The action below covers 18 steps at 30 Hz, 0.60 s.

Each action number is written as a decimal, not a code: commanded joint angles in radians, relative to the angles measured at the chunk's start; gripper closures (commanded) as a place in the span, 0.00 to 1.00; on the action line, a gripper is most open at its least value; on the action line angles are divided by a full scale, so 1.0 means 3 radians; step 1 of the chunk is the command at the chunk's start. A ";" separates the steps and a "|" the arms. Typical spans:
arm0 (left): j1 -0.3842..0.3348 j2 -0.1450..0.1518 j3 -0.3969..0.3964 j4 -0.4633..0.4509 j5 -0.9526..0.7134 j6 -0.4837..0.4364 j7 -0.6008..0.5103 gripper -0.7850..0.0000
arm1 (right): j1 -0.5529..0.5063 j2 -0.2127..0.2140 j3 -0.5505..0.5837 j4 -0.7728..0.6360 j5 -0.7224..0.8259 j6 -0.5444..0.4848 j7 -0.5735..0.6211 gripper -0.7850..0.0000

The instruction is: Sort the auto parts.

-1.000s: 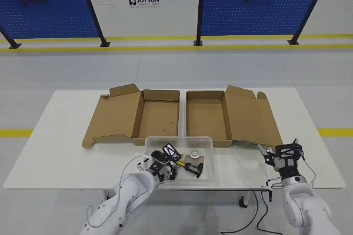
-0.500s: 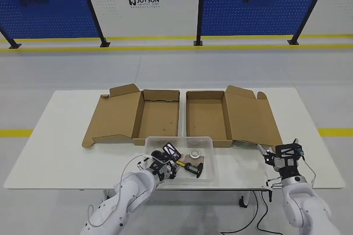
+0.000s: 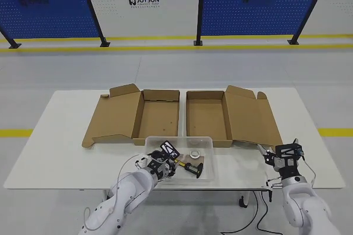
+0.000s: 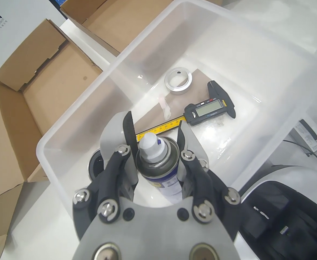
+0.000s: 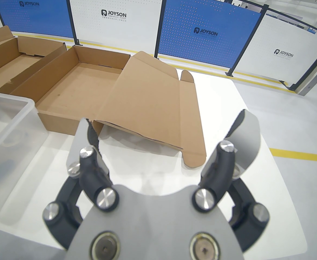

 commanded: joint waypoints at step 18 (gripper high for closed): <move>0.0052 0.0018 -0.0252 -0.0313 -0.0254 -0.0051 0.0546 1.00 | 0.0000 0.0000 0.0000 0.0000 0.0000 0.0000 0.0000 0.00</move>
